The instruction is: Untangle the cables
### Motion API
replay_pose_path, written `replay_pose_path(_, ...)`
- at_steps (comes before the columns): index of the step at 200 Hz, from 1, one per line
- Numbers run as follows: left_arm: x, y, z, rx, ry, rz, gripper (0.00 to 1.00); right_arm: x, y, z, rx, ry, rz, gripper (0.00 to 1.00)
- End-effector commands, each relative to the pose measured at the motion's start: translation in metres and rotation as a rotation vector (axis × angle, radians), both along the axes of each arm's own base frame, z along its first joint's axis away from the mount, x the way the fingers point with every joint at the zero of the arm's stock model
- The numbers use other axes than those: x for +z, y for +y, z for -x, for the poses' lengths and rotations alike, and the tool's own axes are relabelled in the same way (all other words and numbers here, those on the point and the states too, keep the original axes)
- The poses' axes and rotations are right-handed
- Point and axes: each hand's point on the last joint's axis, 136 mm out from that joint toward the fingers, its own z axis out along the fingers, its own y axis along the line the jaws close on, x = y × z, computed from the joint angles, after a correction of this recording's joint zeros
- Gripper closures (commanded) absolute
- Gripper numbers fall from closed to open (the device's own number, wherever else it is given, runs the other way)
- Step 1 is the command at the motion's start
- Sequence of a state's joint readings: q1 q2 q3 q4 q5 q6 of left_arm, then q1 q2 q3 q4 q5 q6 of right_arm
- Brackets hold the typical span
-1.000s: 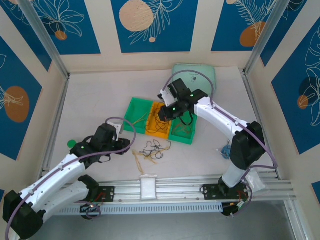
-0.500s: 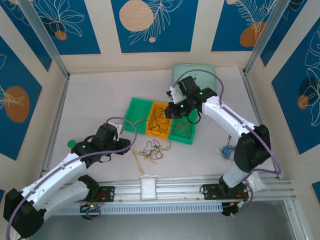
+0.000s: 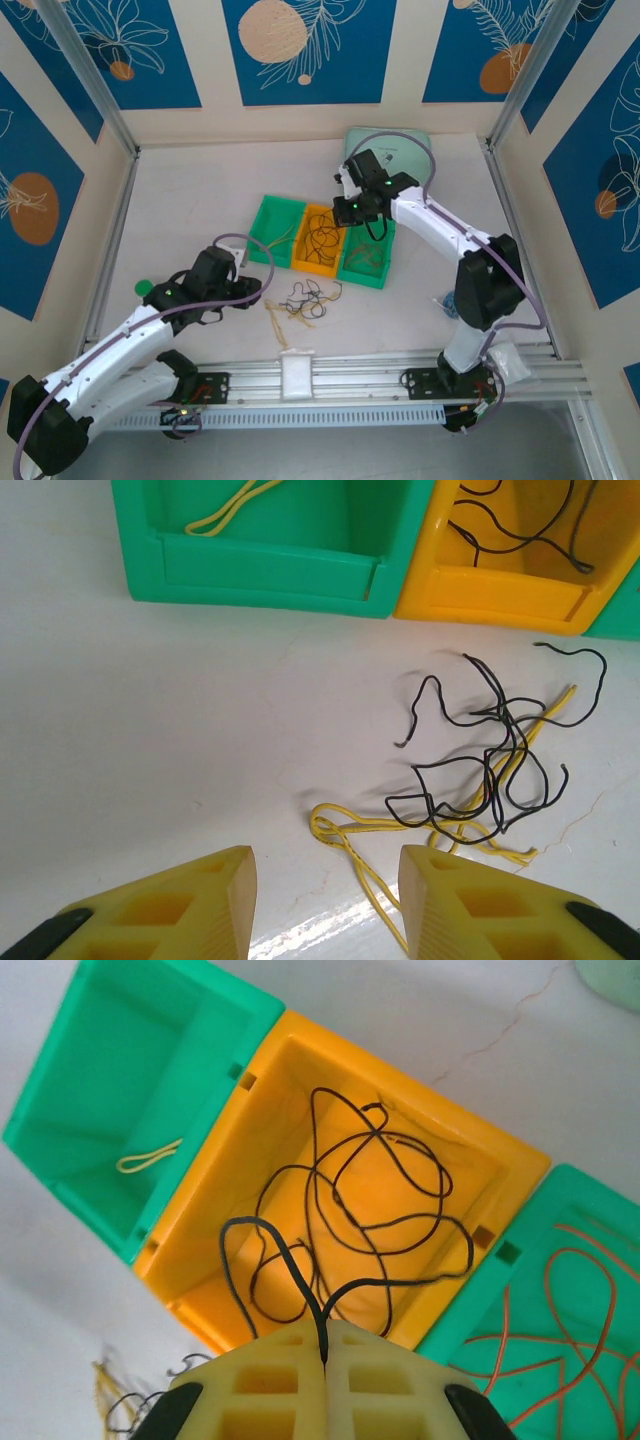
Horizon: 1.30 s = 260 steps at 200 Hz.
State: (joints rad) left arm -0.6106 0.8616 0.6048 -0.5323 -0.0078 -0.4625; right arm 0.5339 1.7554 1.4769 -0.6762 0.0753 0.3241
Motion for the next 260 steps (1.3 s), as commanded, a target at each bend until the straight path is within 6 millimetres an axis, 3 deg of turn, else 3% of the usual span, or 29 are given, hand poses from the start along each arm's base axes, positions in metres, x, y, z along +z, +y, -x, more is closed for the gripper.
replay_pose_path(1, 0.007, -0.003, -0.006, -0.010, -0.021, 0.012, 0.58, -0.011, 0.005, -0.002, 0.044, -0.009, 0.096, 1.00)
replay_pose_path(46, 0.006, -0.008, -0.006, -0.026, -0.010, 0.028, 0.59, -0.036, 0.031, -0.001, 0.123, 0.029, 0.161, 1.00)
replay_pose_path(75, 0.006, -0.008, -0.004, -0.034, -0.006, 0.025, 0.58, -0.047, 0.035, -0.006, 0.111, 0.047, 0.198, 0.90)
replay_pose_path(129, 0.003, -0.008, -0.004, -0.035, -0.004, 0.023, 0.58, -0.035, 0.028, -0.013, 0.068, 0.023, 0.191, 0.83)
replay_pose_path(165, 0.001, -0.009, -0.005, -0.039, -0.001, 0.015, 0.58, -0.011, 0.032, 0.009, 0.109, 0.032, 0.099, 0.80)
replay_pose_path(196, 0.001, -0.011, -0.007, -0.044, -0.001, 0.019, 0.58, -0.003, 0.032, 0.034, 0.145, 0.093, 0.048, 0.74)
replay_pose_path(232, 0.001, -0.012, -0.008, -0.047, -0.001, 0.021, 0.58, -0.014, 0.041, 0.062, 0.205, 0.150, 0.058, 0.74)
replay_pose_path(260, 0.002, -0.011, -0.007, -0.046, -0.001, 0.022, 0.58, -0.040, 0.046, 0.083, 0.260, 0.206, 0.158, 0.77)
